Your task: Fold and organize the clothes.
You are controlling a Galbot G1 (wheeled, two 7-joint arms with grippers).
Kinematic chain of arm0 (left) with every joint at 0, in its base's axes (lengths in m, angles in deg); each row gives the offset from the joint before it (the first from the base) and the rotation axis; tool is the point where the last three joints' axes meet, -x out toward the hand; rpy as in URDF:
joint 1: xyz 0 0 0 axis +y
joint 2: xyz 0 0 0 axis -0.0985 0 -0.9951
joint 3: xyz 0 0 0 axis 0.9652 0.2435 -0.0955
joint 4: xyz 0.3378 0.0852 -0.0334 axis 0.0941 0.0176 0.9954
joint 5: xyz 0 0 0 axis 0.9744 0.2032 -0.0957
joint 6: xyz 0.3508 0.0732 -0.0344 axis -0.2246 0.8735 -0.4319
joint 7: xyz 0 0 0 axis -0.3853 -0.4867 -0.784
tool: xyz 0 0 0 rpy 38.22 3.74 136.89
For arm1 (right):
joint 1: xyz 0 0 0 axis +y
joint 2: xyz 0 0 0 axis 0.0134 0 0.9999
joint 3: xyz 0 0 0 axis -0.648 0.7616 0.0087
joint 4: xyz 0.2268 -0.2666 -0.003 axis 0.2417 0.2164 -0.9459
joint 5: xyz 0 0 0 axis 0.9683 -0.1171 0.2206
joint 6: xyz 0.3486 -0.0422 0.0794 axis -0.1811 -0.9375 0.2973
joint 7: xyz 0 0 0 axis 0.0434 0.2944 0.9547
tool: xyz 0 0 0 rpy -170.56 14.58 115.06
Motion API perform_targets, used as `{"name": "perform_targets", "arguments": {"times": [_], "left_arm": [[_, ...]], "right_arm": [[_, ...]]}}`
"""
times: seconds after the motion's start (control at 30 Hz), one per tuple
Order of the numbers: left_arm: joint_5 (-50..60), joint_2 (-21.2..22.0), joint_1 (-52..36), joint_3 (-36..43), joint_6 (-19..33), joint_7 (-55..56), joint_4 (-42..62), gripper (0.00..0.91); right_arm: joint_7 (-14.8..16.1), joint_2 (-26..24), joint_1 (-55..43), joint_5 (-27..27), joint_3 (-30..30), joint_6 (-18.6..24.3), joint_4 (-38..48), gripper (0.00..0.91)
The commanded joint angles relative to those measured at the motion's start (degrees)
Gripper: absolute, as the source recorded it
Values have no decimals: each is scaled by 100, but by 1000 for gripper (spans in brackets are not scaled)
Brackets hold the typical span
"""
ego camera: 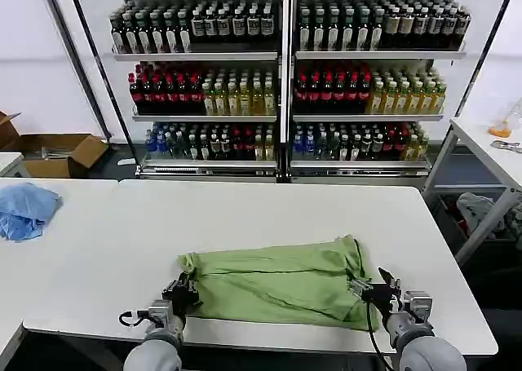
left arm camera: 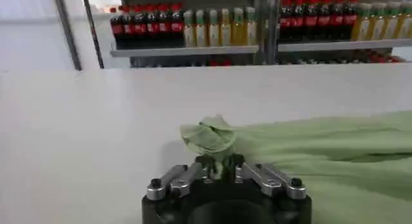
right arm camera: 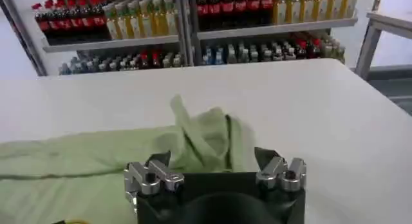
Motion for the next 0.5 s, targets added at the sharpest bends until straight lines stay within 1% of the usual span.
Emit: {"name": "perform_targets", "arguments": {"times": [0.03, 0.1, 0.2, 0.23, 0.3, 0.37, 0.4, 0.43, 0.5], "left_arm": [[-186, -962, -320, -1350, -29, -327, 100, 20], [-215, -1127, -346, -1645, -88, -368, 62, 20], [-689, -1316, -333, -1998, -168, -457, -153, 20], [-1280, -1366, -312, -2079, -235, -492, -322, 20], [-2126, -1380, -254, -2106, -385, -542, -572, 20], [-3017, -1303, -186, -1979, -510, -635, -899, 20], [-3405, -1175, -176, -1864, -537, -654, -1045, 20], [-3571, -1117, -175, -1754, -555, -674, -1111, 20], [-4310, -810, -170, -1434, -661, -694, -1380, 20]], "right_arm": [[-1, -16, 6, 8, -28, 11, -20, 907], [-1, -29, 0, 18, -36, 14, -41, 907], [1, -33, -7, 17, -46, 14, -63, 907], [6, -42, -9, 14, -52, 19, -82, 907], [11, -56, -10, 11, -53, 23, -97, 907], [14, -63, -17, 3, -49, 29, -100, 907], [15, -62, -20, -2, -44, 31, -97, 907], [16, -63, -20, -6, -40, 32, -98, 907], [16, -61, -18, -17, -33, 33, -103, 907]]}}
